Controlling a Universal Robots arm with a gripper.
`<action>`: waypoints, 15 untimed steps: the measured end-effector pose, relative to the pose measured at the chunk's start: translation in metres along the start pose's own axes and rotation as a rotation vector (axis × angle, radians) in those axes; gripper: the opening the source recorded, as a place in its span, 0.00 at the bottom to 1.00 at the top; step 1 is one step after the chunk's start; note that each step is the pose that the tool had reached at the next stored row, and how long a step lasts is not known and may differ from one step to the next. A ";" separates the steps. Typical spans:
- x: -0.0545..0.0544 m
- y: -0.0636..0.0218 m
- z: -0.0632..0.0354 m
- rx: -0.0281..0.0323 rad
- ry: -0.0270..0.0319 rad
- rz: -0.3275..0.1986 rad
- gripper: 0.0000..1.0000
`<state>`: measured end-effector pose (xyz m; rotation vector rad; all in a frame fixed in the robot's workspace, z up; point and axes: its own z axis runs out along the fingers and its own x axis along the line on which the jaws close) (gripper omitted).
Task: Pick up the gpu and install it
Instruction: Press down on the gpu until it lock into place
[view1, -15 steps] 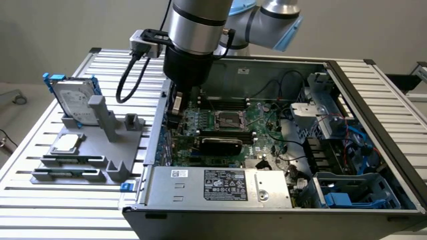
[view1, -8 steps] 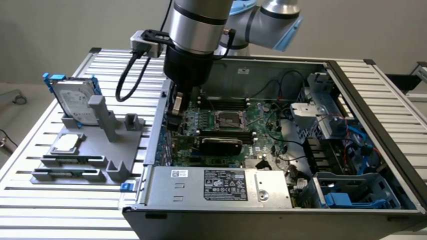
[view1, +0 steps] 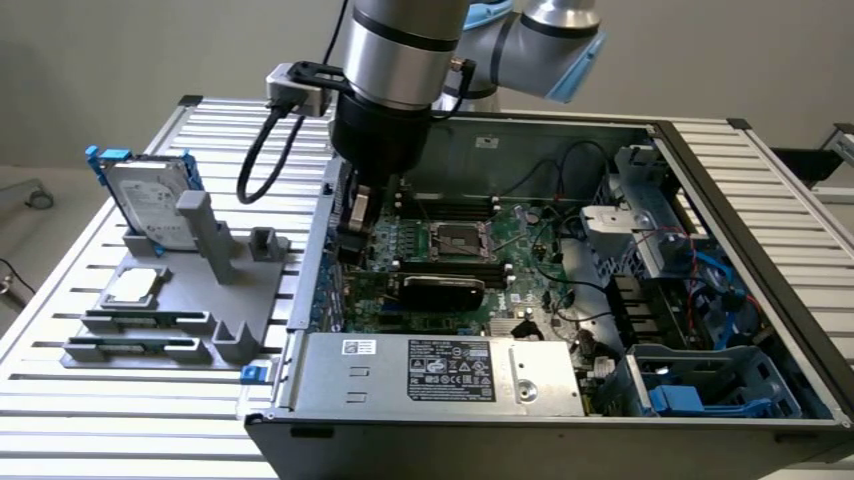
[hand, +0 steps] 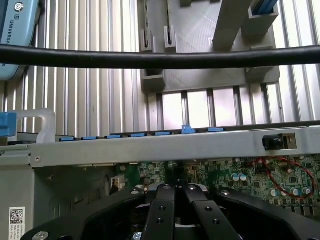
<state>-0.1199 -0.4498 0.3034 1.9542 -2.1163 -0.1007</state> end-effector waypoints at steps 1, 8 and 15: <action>0.000 -0.0002 0.0002 0.0003 -0.0002 0.000 0.11; -0.004 -0.0009 0.0033 0.0016 -0.0001 0.000 0.11; -0.010 -0.0008 0.0041 0.0016 -0.0002 0.000 0.11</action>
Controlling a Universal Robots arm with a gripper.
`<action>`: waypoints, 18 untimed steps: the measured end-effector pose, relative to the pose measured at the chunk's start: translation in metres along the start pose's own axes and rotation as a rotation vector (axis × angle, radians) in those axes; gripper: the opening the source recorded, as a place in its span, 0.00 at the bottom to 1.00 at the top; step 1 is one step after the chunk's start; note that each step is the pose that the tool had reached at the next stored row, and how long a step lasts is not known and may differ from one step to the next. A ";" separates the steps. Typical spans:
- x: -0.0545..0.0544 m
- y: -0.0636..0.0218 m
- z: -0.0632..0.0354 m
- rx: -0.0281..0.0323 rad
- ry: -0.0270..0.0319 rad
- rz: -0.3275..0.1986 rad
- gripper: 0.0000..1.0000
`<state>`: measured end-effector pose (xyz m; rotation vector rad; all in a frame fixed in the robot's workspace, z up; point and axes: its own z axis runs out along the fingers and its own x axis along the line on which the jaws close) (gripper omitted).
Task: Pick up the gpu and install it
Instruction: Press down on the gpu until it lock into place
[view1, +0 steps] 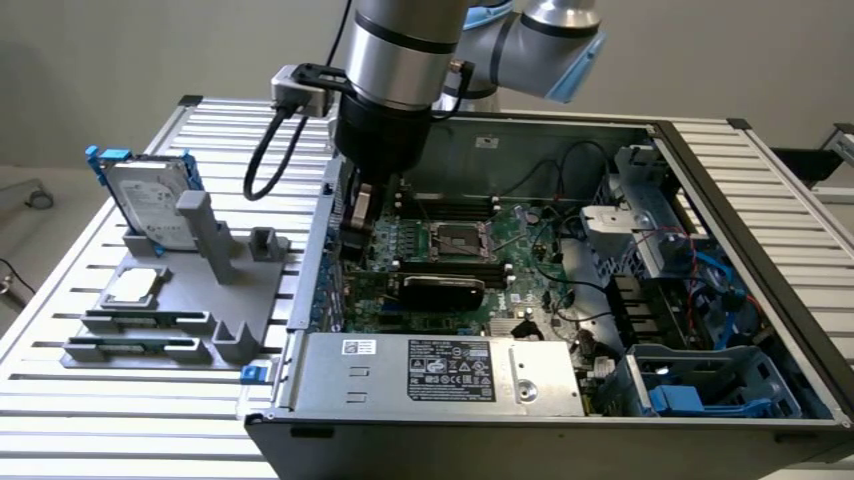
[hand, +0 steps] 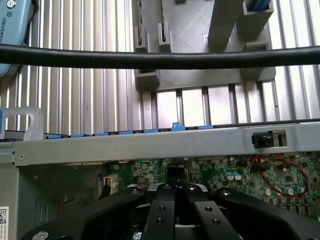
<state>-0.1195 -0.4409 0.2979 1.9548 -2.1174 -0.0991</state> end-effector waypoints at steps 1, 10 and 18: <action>-0.001 0.0000 0.0001 0.0000 0.0000 0.000 0.11; -0.002 0.0000 0.0017 -0.0007 -0.0012 0.005 0.11; -0.004 0.0004 0.0025 -0.0049 -0.0077 0.034 0.11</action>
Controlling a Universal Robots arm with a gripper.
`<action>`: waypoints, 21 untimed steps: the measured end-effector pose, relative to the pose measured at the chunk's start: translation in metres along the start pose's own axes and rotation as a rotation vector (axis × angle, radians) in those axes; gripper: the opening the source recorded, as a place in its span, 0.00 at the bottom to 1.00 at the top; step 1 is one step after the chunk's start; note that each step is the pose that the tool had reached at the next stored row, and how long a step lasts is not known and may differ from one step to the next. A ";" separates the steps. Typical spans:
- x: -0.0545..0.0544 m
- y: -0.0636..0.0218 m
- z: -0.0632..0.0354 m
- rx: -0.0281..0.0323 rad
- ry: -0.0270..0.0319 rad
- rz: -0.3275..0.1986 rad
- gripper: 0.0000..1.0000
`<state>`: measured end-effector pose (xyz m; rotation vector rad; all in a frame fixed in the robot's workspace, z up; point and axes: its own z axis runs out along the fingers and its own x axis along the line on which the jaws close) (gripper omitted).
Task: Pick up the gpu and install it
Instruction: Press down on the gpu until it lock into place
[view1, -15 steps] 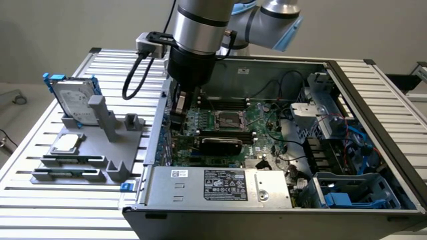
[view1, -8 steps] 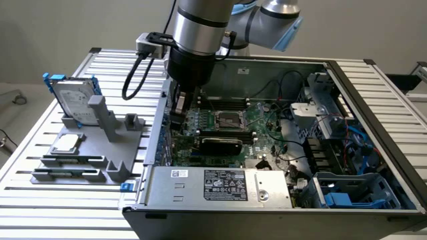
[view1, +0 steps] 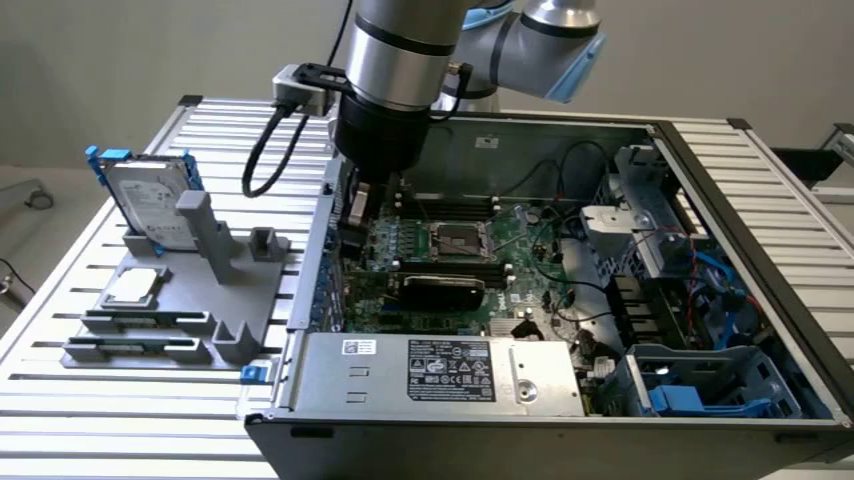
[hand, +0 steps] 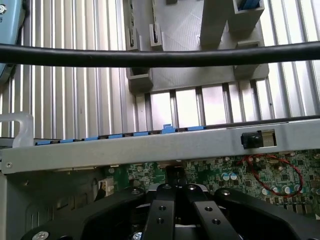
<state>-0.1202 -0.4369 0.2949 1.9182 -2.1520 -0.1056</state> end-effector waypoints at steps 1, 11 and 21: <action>0.000 0.0001 0.0001 -0.0006 -0.0010 0.004 0.11; -0.001 0.0016 0.0006 -0.0075 -0.0115 0.050 0.11; 0.000 0.0018 0.0007 -0.0183 -0.0212 0.098 0.11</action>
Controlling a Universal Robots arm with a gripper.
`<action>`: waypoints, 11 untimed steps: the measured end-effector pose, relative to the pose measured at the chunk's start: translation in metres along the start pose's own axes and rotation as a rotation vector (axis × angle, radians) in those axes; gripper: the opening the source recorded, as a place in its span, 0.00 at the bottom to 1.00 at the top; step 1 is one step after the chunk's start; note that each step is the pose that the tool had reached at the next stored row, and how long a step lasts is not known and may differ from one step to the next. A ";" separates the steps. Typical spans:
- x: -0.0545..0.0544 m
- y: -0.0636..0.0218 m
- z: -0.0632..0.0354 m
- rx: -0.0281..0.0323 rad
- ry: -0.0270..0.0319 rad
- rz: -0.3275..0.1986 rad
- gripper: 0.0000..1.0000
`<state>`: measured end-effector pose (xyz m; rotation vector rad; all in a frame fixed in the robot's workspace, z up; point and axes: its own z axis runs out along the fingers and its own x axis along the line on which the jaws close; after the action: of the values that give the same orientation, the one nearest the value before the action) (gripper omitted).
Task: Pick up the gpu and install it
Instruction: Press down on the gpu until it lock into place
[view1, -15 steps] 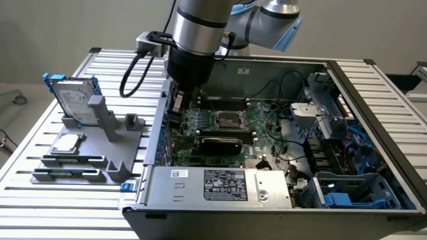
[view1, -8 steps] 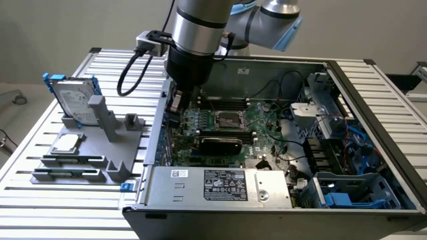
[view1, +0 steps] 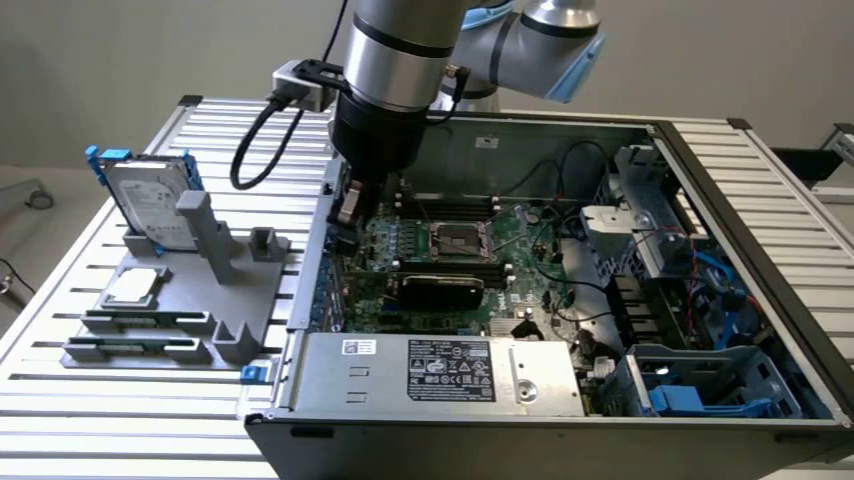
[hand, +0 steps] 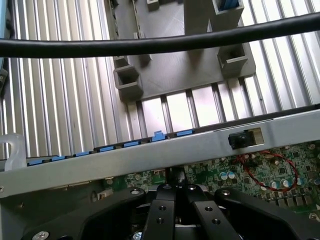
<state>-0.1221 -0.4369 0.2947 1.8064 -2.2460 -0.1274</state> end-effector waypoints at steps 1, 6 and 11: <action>0.000 -0.0001 0.0000 -0.0001 0.0001 0.003 0.11; 0.000 -0.0002 0.0002 0.0007 0.0076 0.013 0.11; 0.000 -0.0004 0.0014 0.0029 0.0217 0.024 0.11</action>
<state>-0.1220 -0.4370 0.2932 1.7725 -2.2537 -0.0995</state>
